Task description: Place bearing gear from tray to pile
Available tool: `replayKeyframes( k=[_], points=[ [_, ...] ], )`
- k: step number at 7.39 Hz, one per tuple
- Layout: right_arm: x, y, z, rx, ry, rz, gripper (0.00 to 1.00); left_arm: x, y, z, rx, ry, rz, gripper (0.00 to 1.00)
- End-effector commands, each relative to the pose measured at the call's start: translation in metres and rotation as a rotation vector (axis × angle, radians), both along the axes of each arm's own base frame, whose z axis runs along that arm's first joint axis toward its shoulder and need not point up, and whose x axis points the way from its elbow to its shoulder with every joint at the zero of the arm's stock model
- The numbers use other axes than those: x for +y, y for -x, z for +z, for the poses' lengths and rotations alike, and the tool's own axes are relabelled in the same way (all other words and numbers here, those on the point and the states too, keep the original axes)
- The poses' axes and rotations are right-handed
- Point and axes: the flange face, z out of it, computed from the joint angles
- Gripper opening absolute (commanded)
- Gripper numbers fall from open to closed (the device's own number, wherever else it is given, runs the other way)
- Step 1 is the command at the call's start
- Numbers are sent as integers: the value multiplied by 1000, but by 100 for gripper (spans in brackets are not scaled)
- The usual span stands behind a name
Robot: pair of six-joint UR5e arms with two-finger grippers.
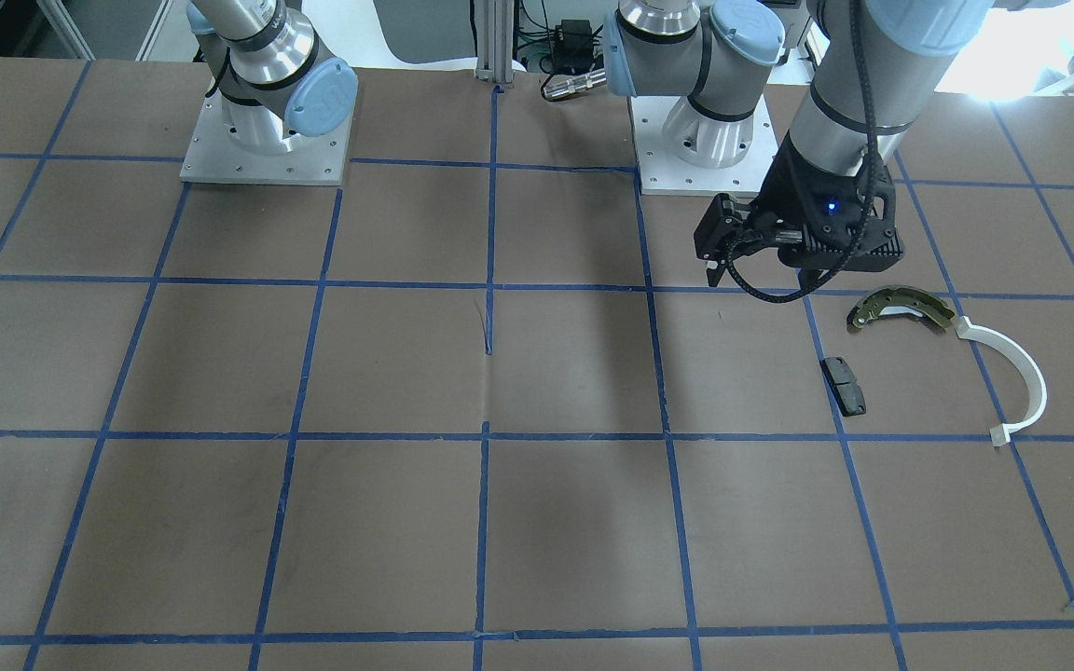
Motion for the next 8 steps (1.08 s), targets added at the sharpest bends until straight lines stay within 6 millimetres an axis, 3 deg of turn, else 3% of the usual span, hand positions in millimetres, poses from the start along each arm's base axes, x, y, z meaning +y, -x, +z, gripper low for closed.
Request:
replayKeyframes(
  k=[1,3,6,8],
  points=[
    [25,74,-64,-23,2,-42,100,0,-1,0,-1,-1,2,100],
    [26,85,-109,-35,-29,-313,100,-1,-1,-1,-1,-2,2,100],
    [35,76,-133,-50,-76,-568,99,-2,-1,-3,1,-5,0,100],
    [37,77,-140,-2,-14,-625,93,1,-2,4,-4,8,-10,100]
  ],
)
